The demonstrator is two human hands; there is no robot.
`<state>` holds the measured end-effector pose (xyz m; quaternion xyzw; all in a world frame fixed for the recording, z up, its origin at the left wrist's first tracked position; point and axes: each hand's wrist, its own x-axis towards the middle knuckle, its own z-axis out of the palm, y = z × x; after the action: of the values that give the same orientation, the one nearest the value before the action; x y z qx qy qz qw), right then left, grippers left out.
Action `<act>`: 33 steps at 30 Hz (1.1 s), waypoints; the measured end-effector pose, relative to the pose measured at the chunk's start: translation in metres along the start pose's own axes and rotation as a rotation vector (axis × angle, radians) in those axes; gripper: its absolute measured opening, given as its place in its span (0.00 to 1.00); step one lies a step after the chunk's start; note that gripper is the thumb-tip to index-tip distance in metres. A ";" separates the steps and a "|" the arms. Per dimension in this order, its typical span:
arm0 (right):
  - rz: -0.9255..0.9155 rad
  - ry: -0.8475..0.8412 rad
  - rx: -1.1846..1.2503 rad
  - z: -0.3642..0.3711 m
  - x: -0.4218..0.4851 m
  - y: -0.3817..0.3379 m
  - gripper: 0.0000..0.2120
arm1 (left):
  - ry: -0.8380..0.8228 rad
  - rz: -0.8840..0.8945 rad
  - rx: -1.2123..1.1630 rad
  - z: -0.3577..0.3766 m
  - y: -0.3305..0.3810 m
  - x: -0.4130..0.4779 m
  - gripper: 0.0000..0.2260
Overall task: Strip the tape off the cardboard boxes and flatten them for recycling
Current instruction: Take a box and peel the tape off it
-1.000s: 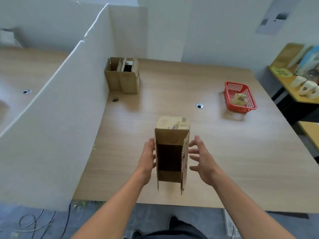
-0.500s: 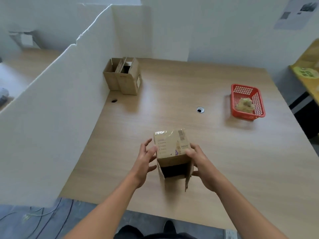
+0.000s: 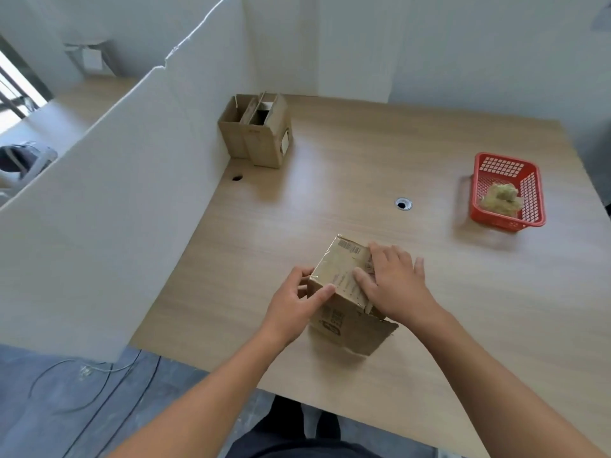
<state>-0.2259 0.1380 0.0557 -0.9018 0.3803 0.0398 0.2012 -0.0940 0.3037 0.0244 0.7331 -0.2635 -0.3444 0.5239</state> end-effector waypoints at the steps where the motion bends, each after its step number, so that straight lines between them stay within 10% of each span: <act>1: 0.002 -0.014 0.003 0.003 0.000 -0.003 0.33 | 0.006 -0.003 -0.023 0.000 0.000 -0.001 0.11; 24: -0.119 -0.002 -0.160 0.019 0.007 0.002 0.38 | -0.013 0.067 0.514 0.005 0.062 0.091 0.09; 33: -0.098 0.014 -0.107 0.023 0.002 0.001 0.40 | -0.034 0.371 0.850 0.000 0.064 0.088 0.09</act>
<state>-0.2236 0.1451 0.0339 -0.9291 0.3345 0.0437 0.1517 -0.0404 0.2178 0.0655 0.8175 -0.5166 -0.1185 0.2255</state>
